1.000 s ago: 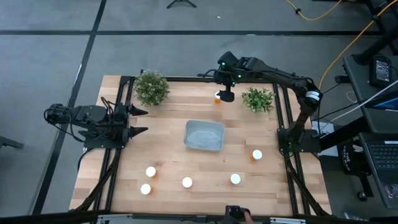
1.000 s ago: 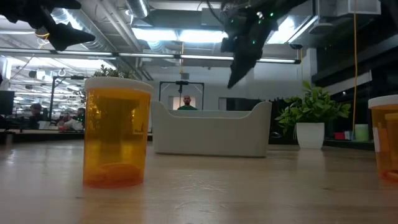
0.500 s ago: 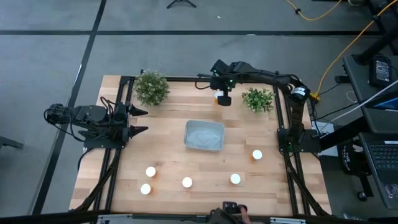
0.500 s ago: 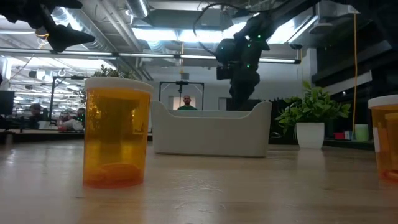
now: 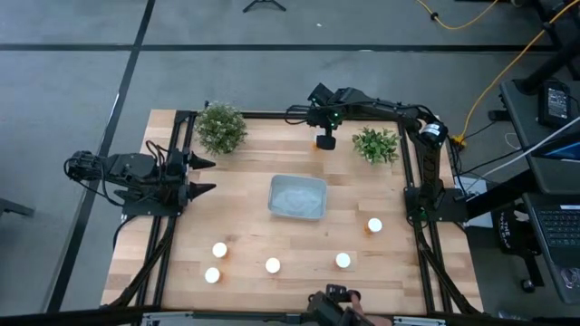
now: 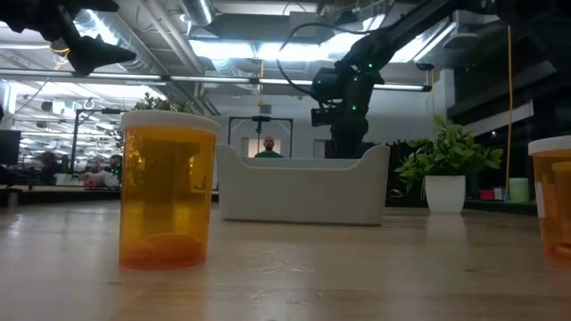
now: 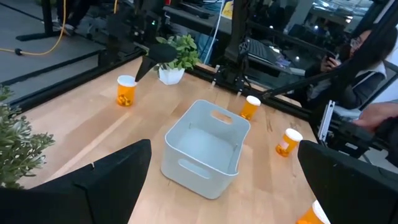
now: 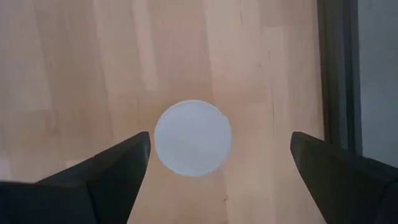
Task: Pick and place pill bottles into a basket
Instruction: Put the orange pill bottle into the grey bin
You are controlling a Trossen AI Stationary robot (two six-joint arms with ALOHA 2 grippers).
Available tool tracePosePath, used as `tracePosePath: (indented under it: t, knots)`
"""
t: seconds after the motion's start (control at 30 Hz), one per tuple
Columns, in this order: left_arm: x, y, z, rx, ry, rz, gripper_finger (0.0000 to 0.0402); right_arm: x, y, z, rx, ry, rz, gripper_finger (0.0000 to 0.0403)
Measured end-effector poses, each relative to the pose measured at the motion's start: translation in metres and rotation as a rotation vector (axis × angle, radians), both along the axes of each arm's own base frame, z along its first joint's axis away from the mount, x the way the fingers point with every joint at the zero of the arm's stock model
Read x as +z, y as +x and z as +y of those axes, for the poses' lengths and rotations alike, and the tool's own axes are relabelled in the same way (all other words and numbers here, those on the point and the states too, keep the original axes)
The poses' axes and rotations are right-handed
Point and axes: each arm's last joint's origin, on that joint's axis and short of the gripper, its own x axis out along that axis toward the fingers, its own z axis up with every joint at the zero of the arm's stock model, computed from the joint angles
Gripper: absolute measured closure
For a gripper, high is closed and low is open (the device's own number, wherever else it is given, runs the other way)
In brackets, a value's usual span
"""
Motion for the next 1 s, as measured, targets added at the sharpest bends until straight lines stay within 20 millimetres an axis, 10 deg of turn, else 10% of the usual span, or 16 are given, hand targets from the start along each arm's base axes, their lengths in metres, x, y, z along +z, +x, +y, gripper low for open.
tracePosePath:
  t: [1.0]
  knots:
    - [0.0, 0.0, 0.001, 0.046, -0.006, -0.004, 0.0002, -0.029, -0.001, 0.001, 0.003, -0.003, -0.021, 0.0014]
